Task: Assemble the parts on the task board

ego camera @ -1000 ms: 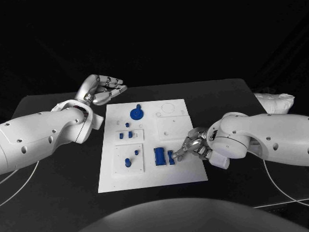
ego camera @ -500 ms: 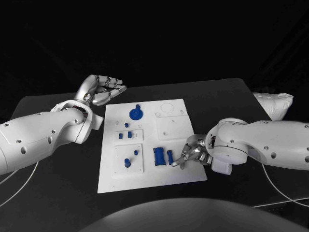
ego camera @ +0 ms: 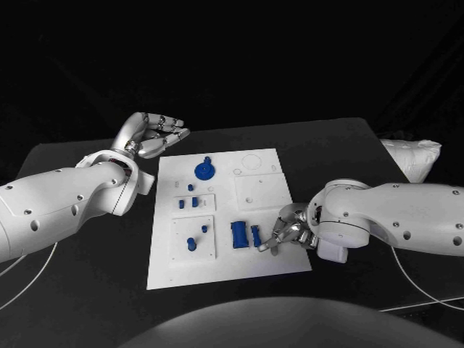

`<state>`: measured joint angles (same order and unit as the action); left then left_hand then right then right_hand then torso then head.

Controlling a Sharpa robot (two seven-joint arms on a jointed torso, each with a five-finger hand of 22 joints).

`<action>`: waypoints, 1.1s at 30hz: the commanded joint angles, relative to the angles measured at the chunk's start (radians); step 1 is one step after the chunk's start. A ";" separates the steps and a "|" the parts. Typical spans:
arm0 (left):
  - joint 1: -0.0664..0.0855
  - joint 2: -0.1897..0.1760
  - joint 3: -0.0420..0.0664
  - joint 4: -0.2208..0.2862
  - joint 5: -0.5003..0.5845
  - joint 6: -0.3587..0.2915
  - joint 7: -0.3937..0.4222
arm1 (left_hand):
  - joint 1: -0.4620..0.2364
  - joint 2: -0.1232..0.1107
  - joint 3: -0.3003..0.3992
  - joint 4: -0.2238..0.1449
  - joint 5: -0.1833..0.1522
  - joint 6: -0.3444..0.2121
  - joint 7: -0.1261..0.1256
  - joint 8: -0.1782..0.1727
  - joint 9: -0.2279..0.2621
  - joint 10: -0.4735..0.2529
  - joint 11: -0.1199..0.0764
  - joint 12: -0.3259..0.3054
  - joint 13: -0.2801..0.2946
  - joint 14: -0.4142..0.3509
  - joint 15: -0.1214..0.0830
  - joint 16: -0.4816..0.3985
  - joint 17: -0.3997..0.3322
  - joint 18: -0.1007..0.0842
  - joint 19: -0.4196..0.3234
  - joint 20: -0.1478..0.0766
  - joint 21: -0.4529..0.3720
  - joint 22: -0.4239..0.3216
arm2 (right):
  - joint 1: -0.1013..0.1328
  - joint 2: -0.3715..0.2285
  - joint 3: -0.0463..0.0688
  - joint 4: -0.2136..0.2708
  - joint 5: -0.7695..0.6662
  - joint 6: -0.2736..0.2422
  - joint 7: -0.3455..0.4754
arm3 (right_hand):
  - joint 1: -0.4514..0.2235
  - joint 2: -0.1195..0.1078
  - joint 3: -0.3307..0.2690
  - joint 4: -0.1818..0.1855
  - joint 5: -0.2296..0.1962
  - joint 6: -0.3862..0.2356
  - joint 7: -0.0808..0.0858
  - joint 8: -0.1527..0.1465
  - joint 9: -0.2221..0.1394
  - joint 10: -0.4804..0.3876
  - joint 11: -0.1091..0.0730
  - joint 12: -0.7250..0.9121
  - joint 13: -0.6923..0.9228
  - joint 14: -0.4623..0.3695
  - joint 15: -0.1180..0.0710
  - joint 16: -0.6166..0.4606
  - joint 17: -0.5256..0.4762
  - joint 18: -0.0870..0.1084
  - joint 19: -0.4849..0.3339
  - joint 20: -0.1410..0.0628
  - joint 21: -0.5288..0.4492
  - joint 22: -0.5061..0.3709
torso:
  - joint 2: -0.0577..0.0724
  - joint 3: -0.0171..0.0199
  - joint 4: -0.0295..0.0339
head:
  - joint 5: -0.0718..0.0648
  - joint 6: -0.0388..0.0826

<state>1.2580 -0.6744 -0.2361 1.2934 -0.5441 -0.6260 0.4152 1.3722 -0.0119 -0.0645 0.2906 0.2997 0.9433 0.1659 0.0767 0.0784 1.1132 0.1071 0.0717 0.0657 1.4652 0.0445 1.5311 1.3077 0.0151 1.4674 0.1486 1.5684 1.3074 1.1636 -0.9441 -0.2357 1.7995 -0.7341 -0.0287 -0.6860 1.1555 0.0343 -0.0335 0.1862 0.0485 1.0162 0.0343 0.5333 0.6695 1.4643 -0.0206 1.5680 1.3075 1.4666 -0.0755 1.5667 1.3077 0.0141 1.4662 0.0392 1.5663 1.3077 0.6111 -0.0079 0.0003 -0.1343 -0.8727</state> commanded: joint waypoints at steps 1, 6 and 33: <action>0.001 0.001 0.001 0.002 0.001 0.010 0.004 | 0.005 0.009 -0.007 0.000 0.006 0.002 -0.002 0.006 0.001 0.004 0.000 0.002 0.001 0.064 -0.003 -0.001 0.164 -0.015 0.103 0.002 0.002 0.263 | -0.002 0.001 0.000 -0.002 -0.019 0.008 -0.001 | 0.001 0.008 -0.007 0.000 -0.001 -0.006 -0.001 0.004 0.002 0.107 -0.008 0.003 0.263 0.104 -0.009 0.004 0.263 -0.014 0.105 -0.010 0.004 0.263 | 0.000 -0.0006 -0.0004 | -0.001 0.000; 0.001 0.001 0.001 0.002 0.001 0.010 0.004 | 0.005 0.009 -0.007 0.000 0.006 0.002 -0.002 0.006 0.001 0.004 0.000 0.002 0.001 0.064 -0.003 -0.001 0.164 -0.015 0.103 0.002 0.002 0.263 | -0.002 0.002 0.000 -0.008 -0.021 0.001 0.002 | 0.006 0.008 -0.009 -0.001 -0.001 -0.009 -0.001 0.005 0.006 0.107 -0.008 0.003 0.263 0.104 -0.009 0.004 0.263 -0.014 0.105 -0.010 0.004 0.263 | 0.000 -0.0003 0.0003 | -0.001 0.000; 0.001 0.003 0.001 0.000 0.001 0.010 0.004 | 0.007 0.010 -0.008 0.001 0.007 0.002 -0.002 0.006 0.001 0.004 0.000 0.002 0.001 0.064 -0.003 -0.001 0.164 -0.015 0.103 0.002 0.002 0.263 | -0.002 0.028 0.000 -0.039 -0.027 0.006 -0.002 | 0.118 0.034 0.012 -0.059 0.007 -0.027 -0.008 0.007 0.053 0.107 -0.014 0.003 0.263 0.104 -0.012 0.004 0.263 -0.014 0.105 -0.012 0.004 0.263 | 0.000 0.0002 -0.0001 | 0.001 0.000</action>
<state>1.2580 -0.6736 -0.2361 1.2922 -0.5442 -0.6261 0.4146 1.3774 -0.0067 -0.0645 0.2906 0.3039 0.9433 0.1659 0.0767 0.0781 1.1132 0.1071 0.0717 0.0657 1.4652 0.0445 1.5311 1.3074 0.0150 1.4674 0.1486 1.5684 1.3074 1.1639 -0.9159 -0.2344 1.7598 -0.7467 -0.0322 -0.6840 1.2670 0.0631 -0.0213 0.1306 0.0523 0.9948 0.0269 0.5419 0.7215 1.4640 -0.0275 1.5720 1.3109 1.4667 -0.0826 1.5667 1.3075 0.0141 1.4662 0.0321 1.5663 1.3074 0.6108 -0.0078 0.0003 -0.1339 -0.8727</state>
